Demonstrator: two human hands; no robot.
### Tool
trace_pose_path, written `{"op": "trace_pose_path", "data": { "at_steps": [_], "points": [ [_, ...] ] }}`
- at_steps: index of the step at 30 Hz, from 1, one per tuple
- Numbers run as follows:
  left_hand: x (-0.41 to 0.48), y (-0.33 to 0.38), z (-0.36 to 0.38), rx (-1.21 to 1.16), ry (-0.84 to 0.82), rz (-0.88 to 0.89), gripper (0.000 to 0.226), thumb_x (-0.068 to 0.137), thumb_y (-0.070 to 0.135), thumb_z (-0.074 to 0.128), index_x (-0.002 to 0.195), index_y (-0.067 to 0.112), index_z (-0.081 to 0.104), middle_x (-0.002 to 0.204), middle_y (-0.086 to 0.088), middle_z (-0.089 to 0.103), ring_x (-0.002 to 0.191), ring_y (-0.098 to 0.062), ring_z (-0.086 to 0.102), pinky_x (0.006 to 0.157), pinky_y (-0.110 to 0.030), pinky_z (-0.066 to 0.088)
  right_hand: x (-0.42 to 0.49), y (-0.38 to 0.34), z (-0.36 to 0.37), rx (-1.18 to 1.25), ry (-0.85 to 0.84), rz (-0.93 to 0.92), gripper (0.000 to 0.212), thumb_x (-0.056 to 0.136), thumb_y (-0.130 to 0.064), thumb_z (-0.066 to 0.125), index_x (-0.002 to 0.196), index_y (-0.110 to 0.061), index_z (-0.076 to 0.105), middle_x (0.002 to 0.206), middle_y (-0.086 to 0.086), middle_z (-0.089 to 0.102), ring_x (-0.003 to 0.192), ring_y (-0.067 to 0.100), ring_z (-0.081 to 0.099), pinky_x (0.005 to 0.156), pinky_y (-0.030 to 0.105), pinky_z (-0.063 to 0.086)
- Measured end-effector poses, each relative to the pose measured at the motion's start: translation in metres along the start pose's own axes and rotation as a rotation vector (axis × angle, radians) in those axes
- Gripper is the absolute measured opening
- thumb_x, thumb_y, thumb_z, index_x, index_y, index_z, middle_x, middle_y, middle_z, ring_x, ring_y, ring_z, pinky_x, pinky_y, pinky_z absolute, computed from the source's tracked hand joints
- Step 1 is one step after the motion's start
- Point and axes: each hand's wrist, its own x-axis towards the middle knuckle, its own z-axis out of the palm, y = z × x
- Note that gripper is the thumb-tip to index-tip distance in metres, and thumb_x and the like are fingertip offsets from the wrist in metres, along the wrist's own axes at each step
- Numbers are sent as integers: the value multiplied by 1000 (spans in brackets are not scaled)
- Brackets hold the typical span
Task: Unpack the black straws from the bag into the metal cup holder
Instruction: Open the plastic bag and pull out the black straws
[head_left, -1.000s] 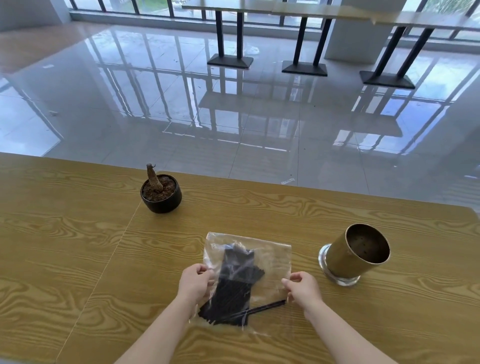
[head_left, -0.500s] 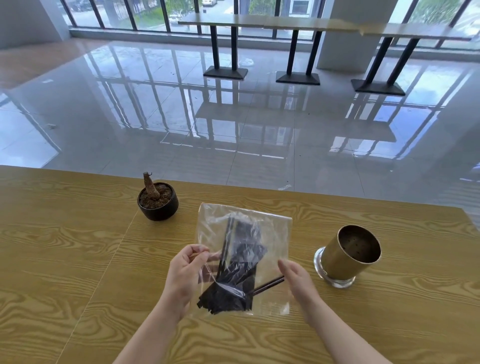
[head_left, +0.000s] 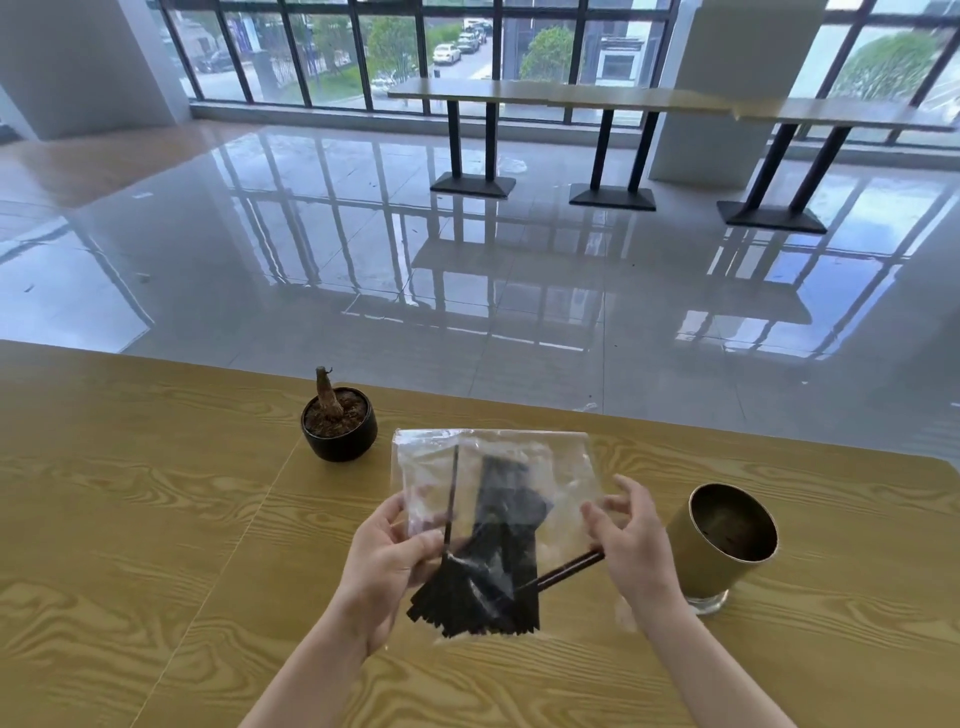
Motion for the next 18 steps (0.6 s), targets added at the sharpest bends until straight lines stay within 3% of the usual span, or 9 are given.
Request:
{"op": "trace_pose_path", "data": {
  "at_steps": [1,3,6,9,15,18],
  "points": [
    [-1,2,2,3,5,10,49,91,-11,56,129,18,57,115,-19,74,101,-40,72,70,-36,62,-3,-5,0,-179,68,-129,63,90,-32,72,144,-17,44,131,1,56,109,18,63,92,40,55],
    [-3,6,8,4,3,26,49,92,-12,56,129,18,57,115,-17,74,98,-38,74,65,-31,60,-10,-18,4,-435,180,-494,64,83,-27,80,140,-14,53,138,3,52,124,21,49,103,39,44],
    [-4,10,18,10,-20,55,49,90,-12,59,130,17,58,114,-17,75,90,-33,76,59,-28,58,-20,-46,20,-505,-18,-866,49,83,-33,76,128,-18,64,133,-3,62,124,16,53,105,39,47],
    [-7,14,29,32,-55,90,49,87,-7,67,129,18,60,115,-16,75,92,-32,75,63,-29,58,-26,-63,36,-605,-177,-996,48,88,-44,64,132,-24,62,135,-9,61,124,14,53,101,36,48],
    [-12,23,31,39,-141,106,49,89,-3,68,132,18,62,121,-15,72,103,-33,72,70,-30,58,-13,-78,37,-683,-203,-1101,43,90,-40,70,127,-19,67,129,-4,64,120,16,57,95,39,53],
    [-13,24,27,15,-217,91,54,85,-5,65,133,20,63,128,-19,68,113,-38,65,83,-37,55,-7,-84,34,-733,-211,-1161,40,90,-45,66,120,-19,70,125,-4,66,117,14,57,93,34,52]
  ]
}}
